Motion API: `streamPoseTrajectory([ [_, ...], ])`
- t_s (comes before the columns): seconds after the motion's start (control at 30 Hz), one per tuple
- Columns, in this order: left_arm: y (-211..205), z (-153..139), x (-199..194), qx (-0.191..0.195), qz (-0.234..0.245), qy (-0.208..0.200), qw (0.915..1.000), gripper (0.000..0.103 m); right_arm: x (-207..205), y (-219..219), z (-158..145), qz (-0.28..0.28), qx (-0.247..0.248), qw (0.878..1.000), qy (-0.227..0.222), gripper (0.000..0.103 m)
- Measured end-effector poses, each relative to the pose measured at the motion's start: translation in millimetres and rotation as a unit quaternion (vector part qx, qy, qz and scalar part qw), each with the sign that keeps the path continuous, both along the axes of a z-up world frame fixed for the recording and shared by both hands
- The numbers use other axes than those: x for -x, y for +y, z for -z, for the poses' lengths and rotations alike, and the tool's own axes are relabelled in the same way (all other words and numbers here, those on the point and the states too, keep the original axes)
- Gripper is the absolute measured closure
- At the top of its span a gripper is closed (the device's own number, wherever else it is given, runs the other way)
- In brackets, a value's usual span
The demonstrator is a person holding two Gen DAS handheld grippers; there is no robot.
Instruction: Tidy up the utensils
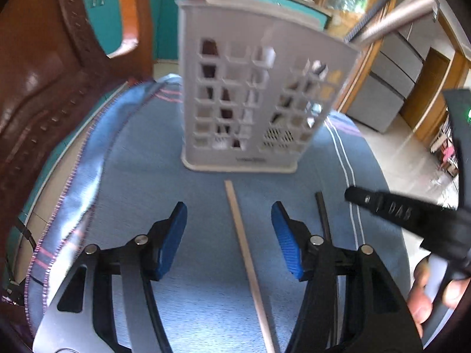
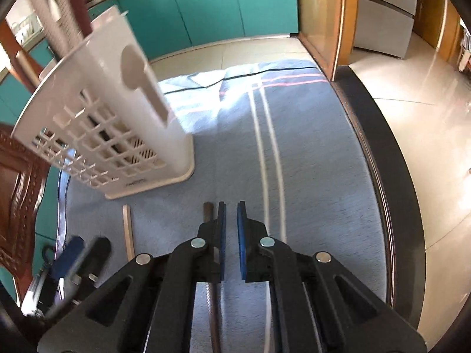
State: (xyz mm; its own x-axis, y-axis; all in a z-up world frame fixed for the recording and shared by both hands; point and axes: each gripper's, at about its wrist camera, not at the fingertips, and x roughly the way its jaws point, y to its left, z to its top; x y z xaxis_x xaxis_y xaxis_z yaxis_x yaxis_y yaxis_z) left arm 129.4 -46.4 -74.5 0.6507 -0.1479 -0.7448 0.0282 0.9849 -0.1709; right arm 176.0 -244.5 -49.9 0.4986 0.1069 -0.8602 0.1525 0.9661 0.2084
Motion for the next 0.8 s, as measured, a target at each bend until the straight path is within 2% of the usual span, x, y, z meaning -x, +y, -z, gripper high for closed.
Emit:
streamPoseTrajectory([
  [0.17,-11,17,-7,-0.016,0.014,0.027,0.9994,0.043,0,0,4,-0.003,0.000,1.000,0.004,0.095],
  [0.23,-12,21,-11,-0.028,0.021,0.036,0.9988,0.049,0,2,4,-0.005,-0.001,1.000,0.007,0.095],
  [0.3,-15,27,-13,-0.040,0.026,0.047,0.9978,0.062,0,3,6,-0.006,-0.003,1.000,0.010,0.095],
  [0.4,-23,29,-11,-0.075,0.044,0.039,0.9954,0.074,1,2,6,-0.006,-0.003,1.000,0.011,0.095],
  [0.57,-33,29,-10,-0.086,0.069,0.042,0.9930,0.088,1,1,5,-0.006,-0.003,1.000,0.011,0.095],
  [0.8,-27,23,4,-0.107,0.102,0.058,0.9873,0.089,3,1,7,-0.007,-0.002,1.000,0.015,0.094],
])
